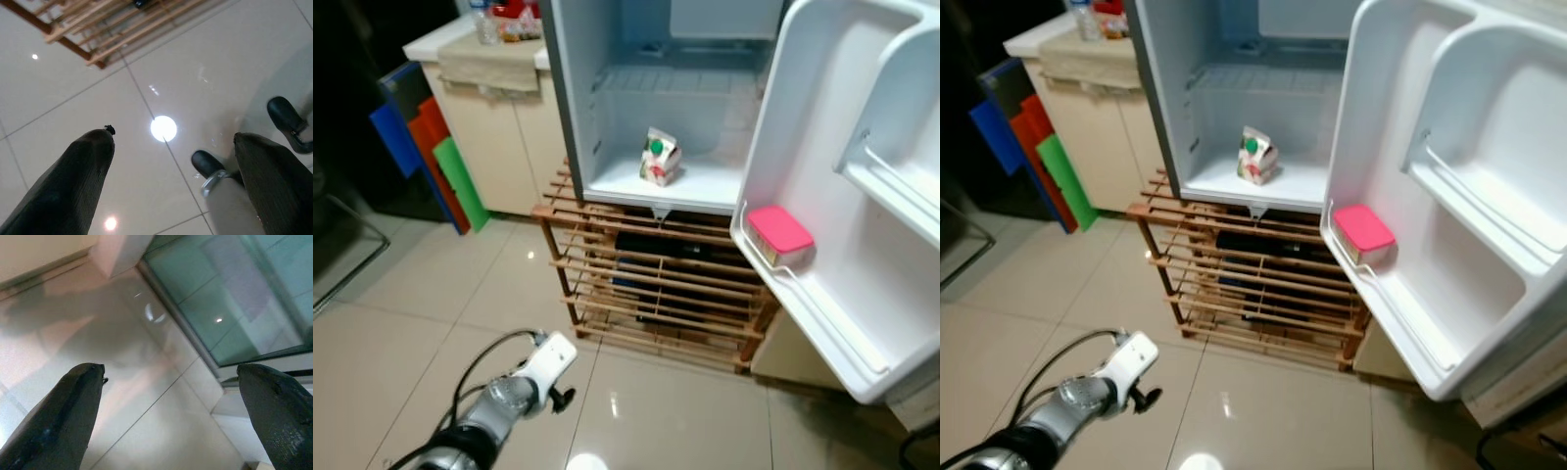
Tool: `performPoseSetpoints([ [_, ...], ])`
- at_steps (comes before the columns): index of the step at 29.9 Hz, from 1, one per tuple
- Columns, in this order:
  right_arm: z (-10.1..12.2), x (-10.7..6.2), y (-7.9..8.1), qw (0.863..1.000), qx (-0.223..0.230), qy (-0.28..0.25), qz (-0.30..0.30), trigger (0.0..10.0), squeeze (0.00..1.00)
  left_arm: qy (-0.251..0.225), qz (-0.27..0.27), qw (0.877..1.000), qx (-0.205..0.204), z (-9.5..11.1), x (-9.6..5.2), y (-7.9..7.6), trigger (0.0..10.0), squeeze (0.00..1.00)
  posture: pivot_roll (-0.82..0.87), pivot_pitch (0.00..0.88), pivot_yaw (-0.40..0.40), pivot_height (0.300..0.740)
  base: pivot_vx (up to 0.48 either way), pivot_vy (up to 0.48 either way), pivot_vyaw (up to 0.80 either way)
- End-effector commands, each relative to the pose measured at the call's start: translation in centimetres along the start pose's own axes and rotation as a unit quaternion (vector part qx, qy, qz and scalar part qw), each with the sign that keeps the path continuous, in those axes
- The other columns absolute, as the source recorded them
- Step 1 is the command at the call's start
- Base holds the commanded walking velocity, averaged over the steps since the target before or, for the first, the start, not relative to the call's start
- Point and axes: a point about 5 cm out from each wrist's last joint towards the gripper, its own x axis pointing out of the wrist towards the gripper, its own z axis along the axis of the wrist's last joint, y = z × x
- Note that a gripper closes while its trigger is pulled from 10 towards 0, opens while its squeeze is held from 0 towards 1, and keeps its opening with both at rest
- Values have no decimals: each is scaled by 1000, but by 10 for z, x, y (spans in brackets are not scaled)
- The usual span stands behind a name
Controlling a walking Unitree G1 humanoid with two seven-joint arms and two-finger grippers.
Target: Restocking fridge
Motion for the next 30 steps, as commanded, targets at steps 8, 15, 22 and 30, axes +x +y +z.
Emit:
performPoseSetpoints([
  [8, 99, -10, 13, 981, 47, -186, -6, 10000, 0, 20, 8, 1000, 16, 2, 6, -11, 10000, 0, -99, 0, 40, 740, 0, 0, 0],
  [15, 147, -39, 56, 942, 132, -273, 145, 10000, 0, 77, 0, 996, 51, -18, 6, -25, 10000, 0, -107, 0, 43, 740, 0, 0, 0],
  [22, 142, -63, 91, 906, 149, -260, 300, 10000, 0, 87, 2, 994, 64, -20, 6, -30, 10000, 0, -110, 0, 46, 740, 0, 0, 0],
  [30, 122, -149, 146, 784, 60, -268, 556, 10000, 0, 118, -24, 985, 121, -30, 6, -46, 10000, 0, -117, 0, 53, 740, 0, 0, 0],
])
